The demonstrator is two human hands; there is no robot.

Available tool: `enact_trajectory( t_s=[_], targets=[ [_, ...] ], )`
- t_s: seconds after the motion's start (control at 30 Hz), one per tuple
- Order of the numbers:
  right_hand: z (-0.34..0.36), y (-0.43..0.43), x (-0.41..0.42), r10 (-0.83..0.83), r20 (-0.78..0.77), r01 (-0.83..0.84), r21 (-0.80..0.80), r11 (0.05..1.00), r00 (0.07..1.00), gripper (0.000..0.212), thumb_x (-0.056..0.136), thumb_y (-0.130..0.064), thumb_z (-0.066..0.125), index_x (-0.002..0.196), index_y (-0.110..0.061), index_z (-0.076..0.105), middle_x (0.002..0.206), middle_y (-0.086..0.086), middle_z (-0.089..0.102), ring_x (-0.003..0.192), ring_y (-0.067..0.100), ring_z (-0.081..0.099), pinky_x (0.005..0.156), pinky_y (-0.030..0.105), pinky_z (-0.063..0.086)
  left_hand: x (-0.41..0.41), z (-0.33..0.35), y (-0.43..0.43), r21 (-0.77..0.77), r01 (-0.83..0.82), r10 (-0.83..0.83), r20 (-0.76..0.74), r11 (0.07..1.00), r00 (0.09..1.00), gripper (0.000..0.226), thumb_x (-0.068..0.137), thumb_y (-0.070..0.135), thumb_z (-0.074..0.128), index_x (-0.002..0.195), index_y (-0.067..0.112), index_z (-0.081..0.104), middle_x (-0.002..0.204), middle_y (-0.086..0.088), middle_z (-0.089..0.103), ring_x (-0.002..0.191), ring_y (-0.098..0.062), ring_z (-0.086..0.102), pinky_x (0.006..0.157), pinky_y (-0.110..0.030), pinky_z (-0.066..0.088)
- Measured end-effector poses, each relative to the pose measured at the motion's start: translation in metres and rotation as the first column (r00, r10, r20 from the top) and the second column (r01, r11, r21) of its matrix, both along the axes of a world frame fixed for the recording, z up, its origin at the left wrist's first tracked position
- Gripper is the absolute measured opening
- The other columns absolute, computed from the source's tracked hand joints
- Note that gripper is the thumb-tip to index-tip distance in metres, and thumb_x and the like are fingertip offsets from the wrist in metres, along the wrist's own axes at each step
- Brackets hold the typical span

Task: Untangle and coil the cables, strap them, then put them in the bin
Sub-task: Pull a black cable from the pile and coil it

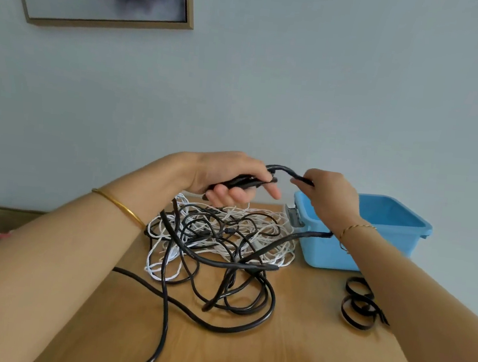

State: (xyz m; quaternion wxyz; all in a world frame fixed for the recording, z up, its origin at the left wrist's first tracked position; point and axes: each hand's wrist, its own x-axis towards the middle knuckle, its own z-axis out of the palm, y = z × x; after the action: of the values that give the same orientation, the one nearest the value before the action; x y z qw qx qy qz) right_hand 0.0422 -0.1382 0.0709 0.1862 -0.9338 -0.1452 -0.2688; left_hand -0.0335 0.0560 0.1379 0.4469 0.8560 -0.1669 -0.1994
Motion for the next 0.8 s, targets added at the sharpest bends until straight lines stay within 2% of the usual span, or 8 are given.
enact_trajectory(
  t_s=[0.13,0.23,0.3,0.4,0.5,0.6,0.7,0.8],
  targets=[
    [-0.002,0.01,0.001,0.059,0.024,-0.06,0.031,0.998,0.998,0.039,0.097,-0.042,0.042,0.073,-0.012,0.044,0.062,0.004,0.049,0.065,0.028,0.053,0.051,0.029,0.032,0.0,0.002,-0.006,-0.369,0.109,-0.184,-0.175,0.923,0.967,0.054,0.094,0.036,0.032,0.129,-0.001,0.05,0.044,0.006,0.035,0.03,-0.001,0.027,0.029,-0.011,0.02],
    [-0.005,0.019,-0.003,0.169,0.027,-0.171,0.125,0.977,0.985,0.029,0.096,-0.039,0.047,0.088,-0.011,0.051,0.063,0.003,0.053,0.066,0.027,0.057,0.057,0.033,0.041,0.002,0.0,-0.011,-0.581,0.113,-0.275,-0.2,0.806,0.94,0.056,0.095,0.038,0.028,0.128,-0.003,0.047,0.045,0.006,0.037,0.03,0.0,0.032,0.028,-0.011,0.025],
    [-0.009,0.026,-0.007,0.247,-0.015,-0.238,0.216,0.947,0.969,0.025,0.094,-0.038,0.051,0.089,-0.014,0.047,0.062,-0.001,0.054,0.061,0.024,0.057,0.057,0.035,0.044,0.002,0.0,-0.016,-0.666,0.094,-0.281,-0.179,0.74,0.943,0.054,0.095,0.037,0.028,0.126,-0.003,0.047,0.046,0.006,0.038,0.031,0.0,0.033,0.028,-0.013,0.029],
    [-0.017,0.032,-0.01,0.318,-0.108,-0.269,0.325,0.907,0.942,0.027,0.092,-0.038,0.056,0.092,-0.013,0.044,0.065,0.005,0.061,0.045,0.02,0.055,0.055,0.039,0.051,0.0,-0.001,-0.024,-0.757,0.031,-0.233,-0.161,0.653,0.959,0.052,0.099,0.037,0.026,0.124,-0.003,0.047,0.047,0.007,0.038,0.031,-0.002,0.034,0.037,-0.017,0.041],
    [-0.025,0.037,-0.012,0.296,-0.253,-0.221,0.286,0.932,0.921,0.028,0.091,-0.034,0.058,0.098,-0.012,0.04,0.074,0.008,0.061,0.045,0.022,0.056,0.056,0.04,0.053,-0.001,-0.003,-0.031,-0.834,-0.042,-0.157,-0.153,0.55,0.976,0.053,0.102,0.037,0.025,0.125,-0.006,0.046,0.048,0.005,0.037,0.037,-0.007,0.038,0.069,-0.032,0.059],
    [-0.03,0.042,-0.017,0.274,-0.339,-0.217,0.196,0.956,0.9,0.028,0.092,-0.027,0.057,0.102,-0.01,0.037,0.073,0.004,0.054,0.054,0.023,0.055,0.06,0.038,0.051,0.004,-0.006,-0.035,-0.897,-0.138,-0.067,-0.183,0.42,0.981,0.056,0.103,0.036,0.029,0.129,-0.011,0.043,0.047,0.001,0.038,0.047,-0.013,0.047,0.084,-0.046,0.054],
    [-0.03,0.047,-0.028,0.281,-0.39,-0.25,0.128,0.96,0.877,0.034,0.092,-0.021,0.058,0.112,-0.006,0.036,0.073,0.002,0.048,0.054,0.015,0.048,0.048,0.027,0.04,0.009,-0.008,-0.037,-0.919,-0.204,0.069,-0.191,0.337,0.979,0.056,0.103,0.036,0.031,0.13,-0.011,0.044,0.046,0.0,0.042,0.054,-0.014,0.054,0.09,-0.046,0.052],
    [-0.028,0.049,-0.038,0.346,-0.454,-0.311,0.154,0.938,0.821,0.037,0.091,-0.017,0.058,0.119,-0.006,0.036,0.081,0.005,0.05,0.061,0.015,0.049,0.056,0.029,0.045,0.014,-0.01,-0.04,-0.936,-0.254,0.166,-0.218,0.242,0.962,0.053,0.103,0.036,0.032,0.13,-0.008,0.045,0.048,0.0,0.044,0.06,-0.014,0.053,0.096,-0.047,0.047]
  ],
)
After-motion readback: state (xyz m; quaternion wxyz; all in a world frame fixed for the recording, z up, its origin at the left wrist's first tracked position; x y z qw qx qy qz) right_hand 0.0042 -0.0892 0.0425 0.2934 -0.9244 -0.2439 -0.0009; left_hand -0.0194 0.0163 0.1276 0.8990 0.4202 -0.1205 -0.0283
